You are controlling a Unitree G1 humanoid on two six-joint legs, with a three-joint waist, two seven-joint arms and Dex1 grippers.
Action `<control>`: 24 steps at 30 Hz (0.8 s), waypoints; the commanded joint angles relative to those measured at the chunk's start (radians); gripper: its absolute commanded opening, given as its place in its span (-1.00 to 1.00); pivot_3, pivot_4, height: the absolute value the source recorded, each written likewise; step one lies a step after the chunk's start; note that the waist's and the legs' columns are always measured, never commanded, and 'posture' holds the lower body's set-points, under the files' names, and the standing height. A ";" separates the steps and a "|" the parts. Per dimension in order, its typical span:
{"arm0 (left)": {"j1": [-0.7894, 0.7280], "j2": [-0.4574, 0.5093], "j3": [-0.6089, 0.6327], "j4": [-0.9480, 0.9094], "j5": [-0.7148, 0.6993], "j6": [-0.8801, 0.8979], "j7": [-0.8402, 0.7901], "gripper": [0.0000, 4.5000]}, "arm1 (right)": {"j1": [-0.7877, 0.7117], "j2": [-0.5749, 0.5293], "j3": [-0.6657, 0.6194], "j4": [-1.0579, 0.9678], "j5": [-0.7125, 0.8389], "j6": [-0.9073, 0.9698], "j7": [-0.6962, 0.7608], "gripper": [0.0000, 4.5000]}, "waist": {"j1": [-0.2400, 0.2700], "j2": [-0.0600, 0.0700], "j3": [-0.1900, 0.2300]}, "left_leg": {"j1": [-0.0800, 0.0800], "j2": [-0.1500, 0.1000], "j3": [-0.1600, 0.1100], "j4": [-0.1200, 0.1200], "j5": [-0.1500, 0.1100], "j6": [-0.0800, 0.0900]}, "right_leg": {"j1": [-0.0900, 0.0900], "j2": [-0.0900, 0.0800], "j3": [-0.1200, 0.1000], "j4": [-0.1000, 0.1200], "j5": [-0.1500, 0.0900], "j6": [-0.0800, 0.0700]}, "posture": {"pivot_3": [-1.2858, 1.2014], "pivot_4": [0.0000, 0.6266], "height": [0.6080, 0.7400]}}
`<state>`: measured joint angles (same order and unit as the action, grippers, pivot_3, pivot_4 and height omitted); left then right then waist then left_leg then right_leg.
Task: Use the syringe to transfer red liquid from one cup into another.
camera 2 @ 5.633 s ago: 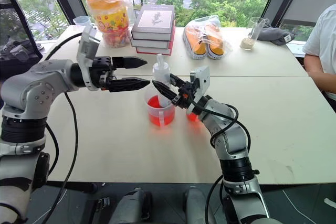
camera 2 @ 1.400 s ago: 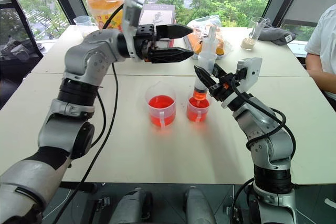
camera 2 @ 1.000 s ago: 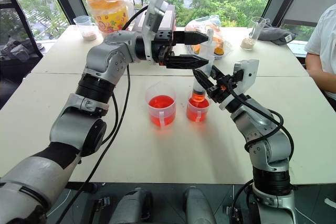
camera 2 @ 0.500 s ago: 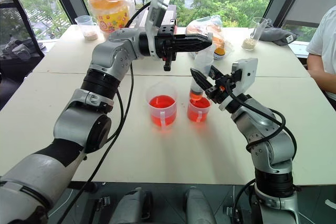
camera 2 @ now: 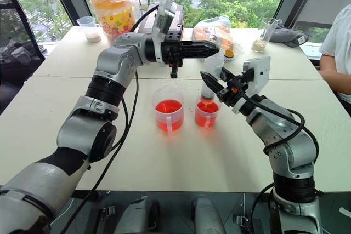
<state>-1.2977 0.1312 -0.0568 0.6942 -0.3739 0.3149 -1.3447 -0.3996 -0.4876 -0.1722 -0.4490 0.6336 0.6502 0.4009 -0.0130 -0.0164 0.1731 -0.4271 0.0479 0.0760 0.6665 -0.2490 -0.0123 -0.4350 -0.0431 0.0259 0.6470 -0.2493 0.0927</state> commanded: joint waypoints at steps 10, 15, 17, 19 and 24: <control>0.074 -0.025 -0.089 -0.044 0.049 0.042 -0.033 -0.99 | -0.116 -0.048 -0.089 -0.112 0.091 -0.013 -0.016 -0.37 | 0.000 0.000 0.000 | 0.000 0.000 0.000 0.000 0.000 0.000 | 0.000 0.000 0.000 0.000 0.000 0.000 | 0.03 -0.52 1.00; 0.079 -0.021 -0.084 -0.046 0.052 0.038 -0.022 -0.99 | -0.131 -0.061 -0.095 -0.113 0.114 -0.001 -0.026 -0.37 | -0.001 0.000 0.000 | 0.000 0.000 0.000 0.000 0.000 0.000 | 0.000 0.000 0.000 0.000 0.000 0.000 | 0.03 -0.52 1.00; 0.063 -0.016 -0.067 -0.041 0.047 0.036 -0.006 -0.99 | -0.127 -0.064 -0.090 -0.115 0.115 0.006 -0.024 -0.37 | 0.000 0.000 0.000 | 0.000 0.000 0.000 0.000 0.000 0.000 | 0.000 0.000 0.000 0.000 0.000 0.000 | 0.03 -0.52 1.00; 0.029 -0.010 -0.028 -0.020 0.025 0.059 0.026 -0.99 | -0.119 -0.062 -0.083 -0.113 0.116 0.008 -0.023 -0.37 | 0.000 0.000 0.000 | 0.000 0.000 0.000 0.000 0.000 0.000 | 0.000 0.000 0.000 0.000 0.000 0.000 | 0.03 -0.52 1.00; -0.027 0.032 0.044 -0.017 -0.019 0.087 0.054 -0.14 | -0.086 -0.059 -0.063 -0.115 0.123 0.015 -0.006 -0.37 | -0.001 0.000 0.000 | 0.000 0.000 0.000 0.000 0.000 0.000 | 0.000 0.000 0.000 0.000 0.000 0.000 | 0.03 -0.52 1.00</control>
<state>-1.2997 0.1542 -0.0226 0.6687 -0.3847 0.3826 -1.3017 -0.4497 -0.5447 -0.2054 -0.4749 0.7231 0.7107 0.3776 -0.0137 -0.0164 0.1731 -0.4271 0.0479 0.0759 0.6664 -0.2490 -0.0123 -0.4351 -0.0430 0.0259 0.6470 -0.2493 0.0928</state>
